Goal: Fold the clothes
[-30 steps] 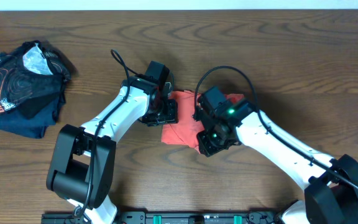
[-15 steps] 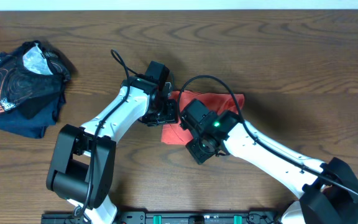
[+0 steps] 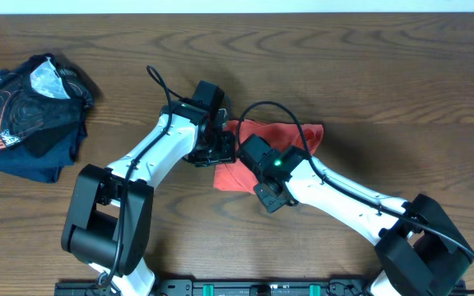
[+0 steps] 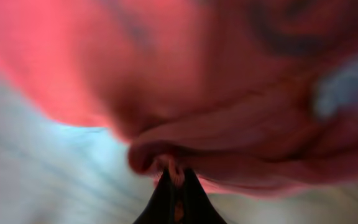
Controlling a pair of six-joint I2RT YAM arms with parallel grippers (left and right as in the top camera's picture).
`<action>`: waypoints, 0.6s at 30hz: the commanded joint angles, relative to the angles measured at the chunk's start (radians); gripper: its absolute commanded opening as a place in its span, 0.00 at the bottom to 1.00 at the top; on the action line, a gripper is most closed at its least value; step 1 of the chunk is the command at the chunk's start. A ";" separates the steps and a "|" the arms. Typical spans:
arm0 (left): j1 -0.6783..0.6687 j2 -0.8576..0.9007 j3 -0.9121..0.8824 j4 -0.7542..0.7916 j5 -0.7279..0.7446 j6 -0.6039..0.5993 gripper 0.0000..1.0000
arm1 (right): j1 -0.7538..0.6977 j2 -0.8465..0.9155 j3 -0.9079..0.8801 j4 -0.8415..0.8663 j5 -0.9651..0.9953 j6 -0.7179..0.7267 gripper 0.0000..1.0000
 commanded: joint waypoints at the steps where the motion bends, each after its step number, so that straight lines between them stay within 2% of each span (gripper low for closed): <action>1: -0.001 0.000 -0.005 -0.003 -0.013 0.021 0.54 | -0.007 -0.019 -0.005 -0.035 0.217 0.178 0.01; 3: -0.001 0.000 -0.005 -0.003 -0.013 0.021 0.54 | -0.026 -0.043 -0.005 -0.065 0.286 0.250 0.01; 5: -0.001 0.000 -0.005 -0.003 -0.013 0.021 0.54 | -0.060 -0.061 -0.005 -0.072 0.322 0.260 0.01; 18: -0.001 0.000 -0.010 -0.029 -0.013 0.020 0.54 | -0.249 -0.061 -0.006 -0.090 0.306 0.298 0.01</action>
